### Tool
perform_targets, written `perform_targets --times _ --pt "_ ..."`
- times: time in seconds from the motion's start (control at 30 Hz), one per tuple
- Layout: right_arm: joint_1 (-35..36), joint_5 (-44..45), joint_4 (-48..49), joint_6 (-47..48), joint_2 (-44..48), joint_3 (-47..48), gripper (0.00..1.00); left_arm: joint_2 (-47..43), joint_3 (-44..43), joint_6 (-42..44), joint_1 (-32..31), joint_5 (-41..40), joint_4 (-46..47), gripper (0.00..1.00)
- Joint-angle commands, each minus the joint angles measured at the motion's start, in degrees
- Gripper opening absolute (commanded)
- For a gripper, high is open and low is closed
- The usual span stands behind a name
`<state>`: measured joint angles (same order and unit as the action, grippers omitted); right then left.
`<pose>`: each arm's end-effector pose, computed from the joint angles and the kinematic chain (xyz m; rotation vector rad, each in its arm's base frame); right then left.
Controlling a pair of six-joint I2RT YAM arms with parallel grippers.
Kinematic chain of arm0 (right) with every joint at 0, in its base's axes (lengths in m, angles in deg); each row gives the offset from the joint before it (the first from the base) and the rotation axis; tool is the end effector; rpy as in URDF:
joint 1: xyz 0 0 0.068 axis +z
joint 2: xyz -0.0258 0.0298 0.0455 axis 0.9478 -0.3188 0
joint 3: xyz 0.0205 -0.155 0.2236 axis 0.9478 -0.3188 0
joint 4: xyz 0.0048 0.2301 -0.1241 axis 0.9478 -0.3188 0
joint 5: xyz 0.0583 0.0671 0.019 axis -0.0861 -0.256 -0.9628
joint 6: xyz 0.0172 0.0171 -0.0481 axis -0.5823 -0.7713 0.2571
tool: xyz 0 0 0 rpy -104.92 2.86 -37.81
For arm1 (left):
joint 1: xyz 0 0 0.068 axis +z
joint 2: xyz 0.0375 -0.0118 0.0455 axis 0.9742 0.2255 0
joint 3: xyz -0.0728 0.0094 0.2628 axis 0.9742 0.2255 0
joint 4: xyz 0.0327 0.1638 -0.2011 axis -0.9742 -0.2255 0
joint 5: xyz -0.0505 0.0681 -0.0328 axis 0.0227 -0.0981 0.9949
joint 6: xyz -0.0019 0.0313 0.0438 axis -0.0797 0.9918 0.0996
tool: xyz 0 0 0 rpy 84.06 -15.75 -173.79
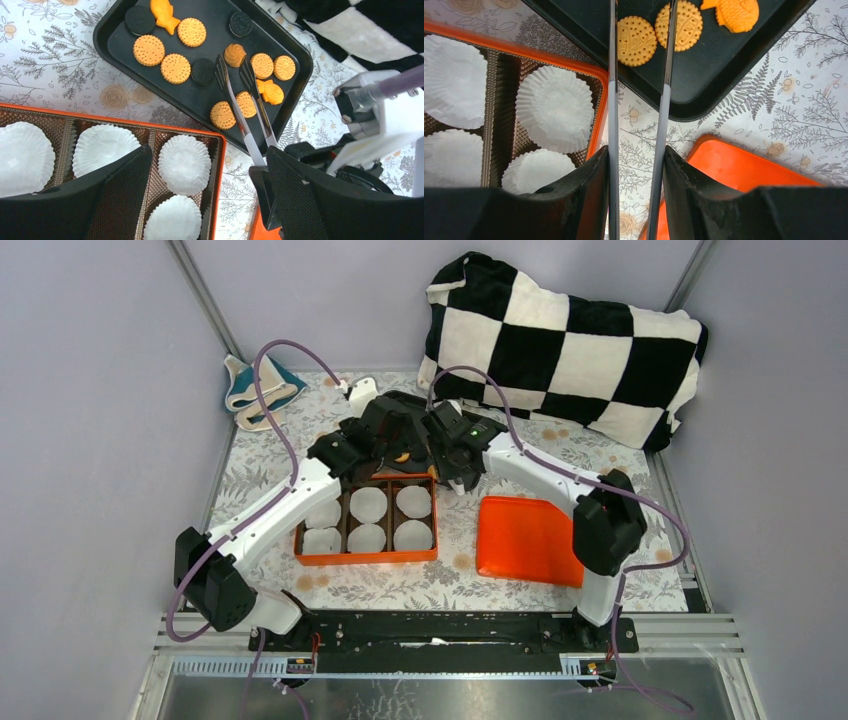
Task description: Pack the cookies
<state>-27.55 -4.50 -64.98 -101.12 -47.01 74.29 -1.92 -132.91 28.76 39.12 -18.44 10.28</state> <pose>0.2975 0.2746 0.2719 -0.4394 2.4363 0.1805 0.2592 -0.1810 0.3402 -0.4004 2.1693 -0.2860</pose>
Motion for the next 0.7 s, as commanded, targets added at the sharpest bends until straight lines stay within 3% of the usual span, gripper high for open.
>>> perform_targets --times 0.0,0.33,0.67 --pt "-0.24 0.97 1.31 1.49 -2.45 3.92 0.45 -2.32 1.51 1.67 1.12 1.05 2.26 0.89" --pt "-0.58 5.42 2.98 2.79 -1.43 6.49 0.45 -3.20 2.72 2.23 1.83 2.40 3.71 0.89" --pt "-3.49 5.84 -0.61 2.37 -8.85 14.21 0.45 -3.66 3.57 2.67 2.48 3.35 4.72 0.90"
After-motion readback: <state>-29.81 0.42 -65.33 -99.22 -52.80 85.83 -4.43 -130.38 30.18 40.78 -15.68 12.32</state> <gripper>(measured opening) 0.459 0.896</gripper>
